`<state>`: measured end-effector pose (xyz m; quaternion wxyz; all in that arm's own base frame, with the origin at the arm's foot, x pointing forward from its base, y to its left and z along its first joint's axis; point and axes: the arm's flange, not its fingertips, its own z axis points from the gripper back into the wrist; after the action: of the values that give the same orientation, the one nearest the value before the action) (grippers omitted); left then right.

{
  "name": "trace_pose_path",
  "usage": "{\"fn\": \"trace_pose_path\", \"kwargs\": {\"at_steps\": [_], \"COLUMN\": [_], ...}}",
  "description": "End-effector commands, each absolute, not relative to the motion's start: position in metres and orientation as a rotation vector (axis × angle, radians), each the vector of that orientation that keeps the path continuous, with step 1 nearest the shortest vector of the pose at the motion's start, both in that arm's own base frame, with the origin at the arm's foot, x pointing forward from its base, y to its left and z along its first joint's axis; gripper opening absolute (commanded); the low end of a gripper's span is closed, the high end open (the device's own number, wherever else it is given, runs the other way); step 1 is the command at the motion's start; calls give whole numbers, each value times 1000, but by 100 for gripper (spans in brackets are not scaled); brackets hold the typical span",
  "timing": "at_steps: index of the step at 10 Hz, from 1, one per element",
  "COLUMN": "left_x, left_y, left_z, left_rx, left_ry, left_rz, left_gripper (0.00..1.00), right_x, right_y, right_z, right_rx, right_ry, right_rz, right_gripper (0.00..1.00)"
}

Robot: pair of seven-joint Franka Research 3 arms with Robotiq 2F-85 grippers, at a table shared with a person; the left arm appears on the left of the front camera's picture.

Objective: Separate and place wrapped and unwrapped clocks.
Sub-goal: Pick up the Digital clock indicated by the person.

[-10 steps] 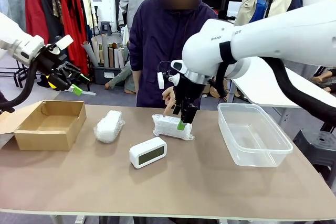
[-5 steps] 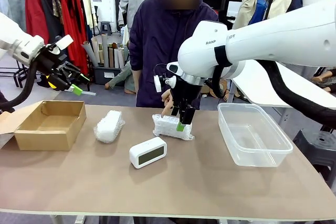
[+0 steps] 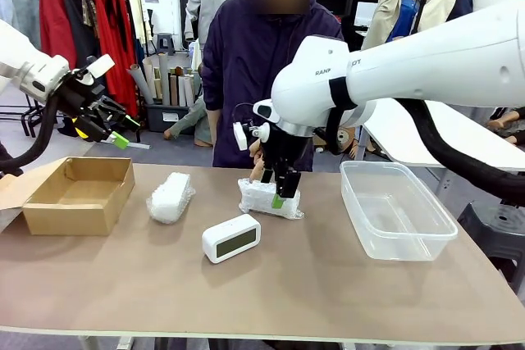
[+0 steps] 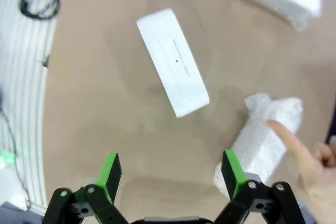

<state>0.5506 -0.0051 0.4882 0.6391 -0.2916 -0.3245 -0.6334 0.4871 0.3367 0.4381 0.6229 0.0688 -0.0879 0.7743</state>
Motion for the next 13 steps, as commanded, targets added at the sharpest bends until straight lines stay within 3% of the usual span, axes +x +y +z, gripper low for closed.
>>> {"fn": "trace_pose_path", "kwargs": {"at_steps": [1, 6, 13], "left_x": [550, 550, 550], "left_y": [-5, -5, -5], "left_z": [489, 489, 489], "left_rx": [-669, -669, -669], "left_ry": [-745, -745, -745], "left_rz": [-1446, -1446, -1446], "left_gripper": [100, 100, 100], "right_x": [484, 475, 489], "right_y": [355, 396, 416], "right_z": [428, 392, 358], "right_rx": [102, -3, 41], "right_ry": [-220, -207, -193], "right_rz": [1892, 2047, 2125], "right_gripper": [100, 100, 100]}}
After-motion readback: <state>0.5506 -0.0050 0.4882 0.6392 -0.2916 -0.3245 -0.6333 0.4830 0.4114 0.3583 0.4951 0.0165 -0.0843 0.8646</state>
